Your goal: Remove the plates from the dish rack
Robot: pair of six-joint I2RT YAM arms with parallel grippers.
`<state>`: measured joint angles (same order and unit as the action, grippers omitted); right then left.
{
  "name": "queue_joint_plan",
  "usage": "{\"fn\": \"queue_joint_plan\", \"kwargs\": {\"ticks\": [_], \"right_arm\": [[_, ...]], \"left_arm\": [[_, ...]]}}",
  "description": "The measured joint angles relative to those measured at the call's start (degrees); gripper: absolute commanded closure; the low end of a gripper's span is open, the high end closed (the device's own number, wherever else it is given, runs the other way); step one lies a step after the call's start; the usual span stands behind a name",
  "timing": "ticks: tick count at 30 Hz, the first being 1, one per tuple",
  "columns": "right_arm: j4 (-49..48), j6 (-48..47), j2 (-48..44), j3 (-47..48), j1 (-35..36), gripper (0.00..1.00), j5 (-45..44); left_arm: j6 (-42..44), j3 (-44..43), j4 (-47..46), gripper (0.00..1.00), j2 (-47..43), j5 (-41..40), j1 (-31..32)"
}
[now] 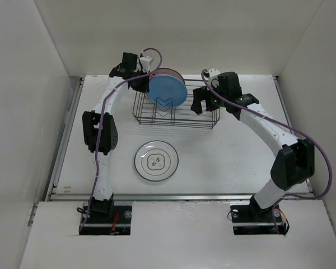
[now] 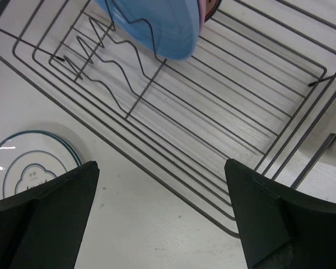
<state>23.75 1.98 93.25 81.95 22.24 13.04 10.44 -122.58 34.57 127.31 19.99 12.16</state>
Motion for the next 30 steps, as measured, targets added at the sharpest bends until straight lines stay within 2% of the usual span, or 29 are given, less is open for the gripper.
{"fn": "queue_joint_plan", "kwargs": {"ticks": [11,18,26,30], "right_arm": [[-4.59,1.49,0.2,0.79,-0.22,0.0,1.03],[-8.92,1.99,1.2,0.81,-0.48,0.0,1.14],[-12.7,2.38,9.64,2.49,-0.48,0.0,2.16],[-12.96,2.38,15.65,7.89,-0.48,0.0,2.05]], "left_arm": [[-5.09,0.0,0.81,1.0,-0.76,3.1,-0.9],[-4.24,0.59,0.35,1.0,-3.21,3.23,-0.5],[0.46,5.66,-2.01,1.0,-7.87,0.74,2.73],[1.33,5.7,-2.32,1.0,-8.02,0.02,2.91]]}}
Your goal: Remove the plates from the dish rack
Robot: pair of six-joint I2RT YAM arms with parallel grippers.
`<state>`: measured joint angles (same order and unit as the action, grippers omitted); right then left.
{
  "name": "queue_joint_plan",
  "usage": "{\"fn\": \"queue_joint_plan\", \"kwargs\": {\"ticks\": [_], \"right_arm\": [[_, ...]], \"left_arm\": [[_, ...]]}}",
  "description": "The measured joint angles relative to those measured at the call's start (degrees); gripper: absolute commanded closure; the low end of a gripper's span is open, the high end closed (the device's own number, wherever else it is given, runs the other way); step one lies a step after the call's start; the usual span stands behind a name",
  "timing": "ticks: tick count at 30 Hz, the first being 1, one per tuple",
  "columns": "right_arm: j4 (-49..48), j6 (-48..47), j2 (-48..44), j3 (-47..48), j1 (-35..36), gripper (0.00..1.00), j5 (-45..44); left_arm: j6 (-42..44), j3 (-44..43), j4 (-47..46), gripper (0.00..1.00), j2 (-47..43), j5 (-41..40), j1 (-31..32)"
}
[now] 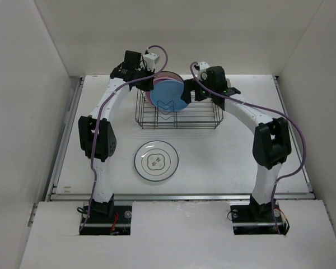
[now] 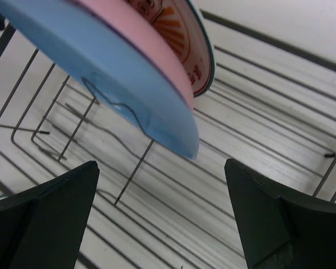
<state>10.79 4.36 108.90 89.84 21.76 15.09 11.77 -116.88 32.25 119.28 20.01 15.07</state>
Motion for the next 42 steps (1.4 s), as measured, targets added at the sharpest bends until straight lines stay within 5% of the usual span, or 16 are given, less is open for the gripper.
{"fn": "queue_joint_plan", "kwargs": {"ticks": [6,9,10,11,12,16,24,26,36,42], "right_arm": [[-0.22,-0.61,7.87,10.62,0.0,0.0,-2.12],[-0.74,-1.57,10.69,13.7,-0.13,0.12,-1.11],[-1.07,-1.81,11.69,14.56,-0.33,0.22,-0.46],[-1.14,-2.01,12.48,15.06,-0.37,0.53,0.44],[-1.16,-2.51,13.14,15.23,-0.42,0.68,1.36],[-3.91,-7.32,14.27,14.38,-0.42,0.97,2.14],[-4.48,-9.29,14.23,12.98,-1.31,1.0,5.66],[-4.66,-10.32,14.01,12.87,-0.94,1.0,5.44],[-4.72,-12.17,13.05,12.26,-0.57,1.0,4.57],[-5.09,-14.23,10.43,9.03,0.17,1.0,2.45]], "left_arm": [[0.59,0.0,0.04,1.0,0.0,-0.2,0.0],[0.74,0.0,0.07,1.0,0.0,-0.52,0.0],[0.81,0.0,0.11,1.0,0.0,-0.66,0.0],[0.83,0.0,0.17,1.0,0.0,-0.92,0.02],[0.83,0.0,0.26,0.98,0.0,-1.09,0.04],[1.07,-0.48,0.66,0.87,0.0,-3.69,0.28],[-2.29,-2.82,5.95,0.32,-1.46,-11.52,-0.13],[-4.26,-1.95,6.12,0.29,-2.97,-13.05,-1.01],[-8.24,1.38,11.23,0.53,-0.22,-16.41,-4.04],[-11.15,-1.51,16.57,1.0,9.84,-10.95,-4.04]]}}
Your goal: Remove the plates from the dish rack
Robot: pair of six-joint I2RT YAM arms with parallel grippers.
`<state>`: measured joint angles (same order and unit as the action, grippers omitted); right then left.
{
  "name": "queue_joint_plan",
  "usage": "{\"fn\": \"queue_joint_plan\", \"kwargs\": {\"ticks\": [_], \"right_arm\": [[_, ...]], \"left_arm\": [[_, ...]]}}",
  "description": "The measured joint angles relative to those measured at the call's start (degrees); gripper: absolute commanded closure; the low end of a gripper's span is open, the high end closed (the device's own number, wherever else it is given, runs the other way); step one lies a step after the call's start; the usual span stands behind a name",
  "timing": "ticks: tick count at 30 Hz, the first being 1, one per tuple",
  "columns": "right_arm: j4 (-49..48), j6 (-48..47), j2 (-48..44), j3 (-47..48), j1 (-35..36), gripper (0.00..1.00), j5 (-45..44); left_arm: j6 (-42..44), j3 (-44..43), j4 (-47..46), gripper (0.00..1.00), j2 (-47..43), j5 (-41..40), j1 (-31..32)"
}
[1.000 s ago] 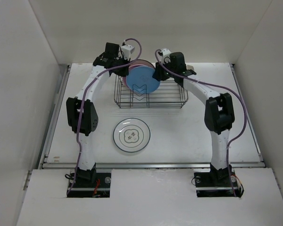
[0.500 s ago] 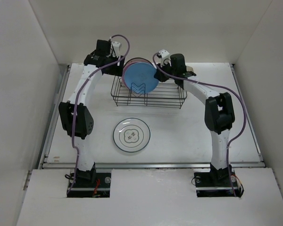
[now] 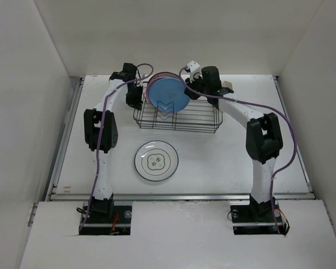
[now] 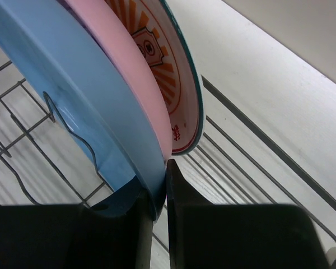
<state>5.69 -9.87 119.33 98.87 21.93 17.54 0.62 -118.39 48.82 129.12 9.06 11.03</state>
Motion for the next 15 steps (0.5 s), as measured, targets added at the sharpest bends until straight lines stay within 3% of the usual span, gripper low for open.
{"fn": "queue_joint_plan", "kwargs": {"ticks": [5,15], "right_arm": [[-0.07,-3.91,-3.69,-3.45,1.99,1.0,-5.86],[-2.95,-10.8,-13.33,-11.74,6.51,1.0,-17.7]], "left_arm": [[-2.62,-3.39,1.22,1.0,2.29,7.06,-1.09],[-3.61,-2.95,3.02,1.0,3.41,11.52,-1.2]]}}
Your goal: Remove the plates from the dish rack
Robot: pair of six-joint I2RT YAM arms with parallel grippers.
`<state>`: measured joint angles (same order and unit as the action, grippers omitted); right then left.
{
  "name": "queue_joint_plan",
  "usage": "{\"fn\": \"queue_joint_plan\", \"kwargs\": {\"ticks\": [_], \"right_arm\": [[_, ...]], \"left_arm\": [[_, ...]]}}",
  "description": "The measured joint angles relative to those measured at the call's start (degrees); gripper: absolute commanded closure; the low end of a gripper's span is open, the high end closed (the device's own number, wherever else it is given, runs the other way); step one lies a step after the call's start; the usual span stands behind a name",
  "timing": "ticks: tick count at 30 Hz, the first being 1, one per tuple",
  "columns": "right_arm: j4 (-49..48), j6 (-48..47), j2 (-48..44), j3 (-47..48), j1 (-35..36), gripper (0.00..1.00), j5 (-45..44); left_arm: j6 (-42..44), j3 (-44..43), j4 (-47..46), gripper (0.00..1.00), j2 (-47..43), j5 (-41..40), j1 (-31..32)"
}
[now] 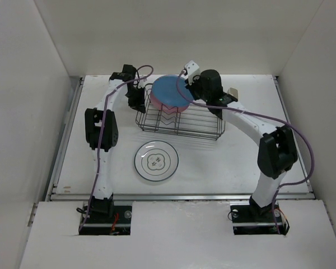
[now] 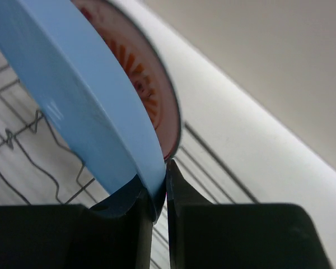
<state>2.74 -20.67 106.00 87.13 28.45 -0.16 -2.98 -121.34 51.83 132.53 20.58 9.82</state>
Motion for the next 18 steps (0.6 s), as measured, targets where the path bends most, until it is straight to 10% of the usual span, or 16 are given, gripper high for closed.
{"fn": "queue_joint_plan", "kwargs": {"ticks": [18], "right_arm": [[-4.07,-0.02,-8.17,-2.25,0.9,1.0,-2.16]], "left_arm": [[-0.57,0.96,-1.03,1.0,-0.24,2.14,-0.68]]}}
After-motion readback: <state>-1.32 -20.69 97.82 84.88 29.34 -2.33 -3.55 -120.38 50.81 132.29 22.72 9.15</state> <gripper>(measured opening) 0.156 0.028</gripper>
